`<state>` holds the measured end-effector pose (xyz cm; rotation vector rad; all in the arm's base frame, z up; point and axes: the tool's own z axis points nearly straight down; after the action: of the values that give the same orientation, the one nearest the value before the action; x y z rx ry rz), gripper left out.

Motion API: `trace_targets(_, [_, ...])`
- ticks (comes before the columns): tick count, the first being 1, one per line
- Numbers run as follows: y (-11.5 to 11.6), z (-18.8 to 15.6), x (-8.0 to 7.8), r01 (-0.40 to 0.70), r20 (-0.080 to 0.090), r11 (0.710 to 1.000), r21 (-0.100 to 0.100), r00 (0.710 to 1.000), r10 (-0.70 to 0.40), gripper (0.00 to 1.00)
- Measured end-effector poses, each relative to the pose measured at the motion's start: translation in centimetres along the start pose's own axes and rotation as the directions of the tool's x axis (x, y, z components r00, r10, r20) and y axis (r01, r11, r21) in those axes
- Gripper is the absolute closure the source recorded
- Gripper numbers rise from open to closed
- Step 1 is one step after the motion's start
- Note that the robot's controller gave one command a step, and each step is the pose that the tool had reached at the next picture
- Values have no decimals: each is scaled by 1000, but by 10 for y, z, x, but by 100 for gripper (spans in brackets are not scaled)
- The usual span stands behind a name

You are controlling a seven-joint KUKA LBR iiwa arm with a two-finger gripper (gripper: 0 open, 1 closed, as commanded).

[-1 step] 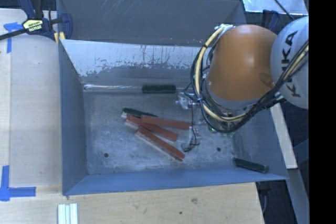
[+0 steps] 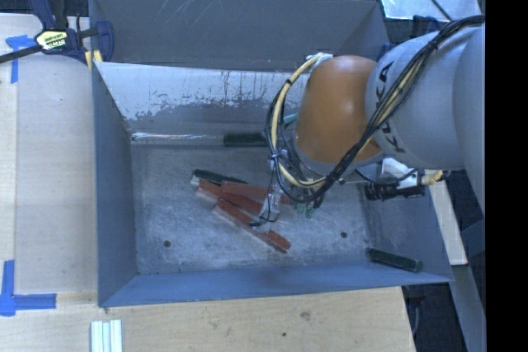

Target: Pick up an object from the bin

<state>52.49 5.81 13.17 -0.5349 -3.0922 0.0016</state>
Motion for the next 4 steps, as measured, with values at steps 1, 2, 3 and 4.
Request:
trace_targets(1, [62, 61, -64, -38, 1, 999, 0, 999, 38, 0])
trace_targets(2, [63, 53, -69, -38, 23, 999, -11, 999, 39, 100])
trace_targets(3, [76, -71, -40, -51, 13, 999, -8, 999, 51, 100])
trace_targets(4, [75, -65, -39, -50, 6, 999, -2, 999, 50, 0])
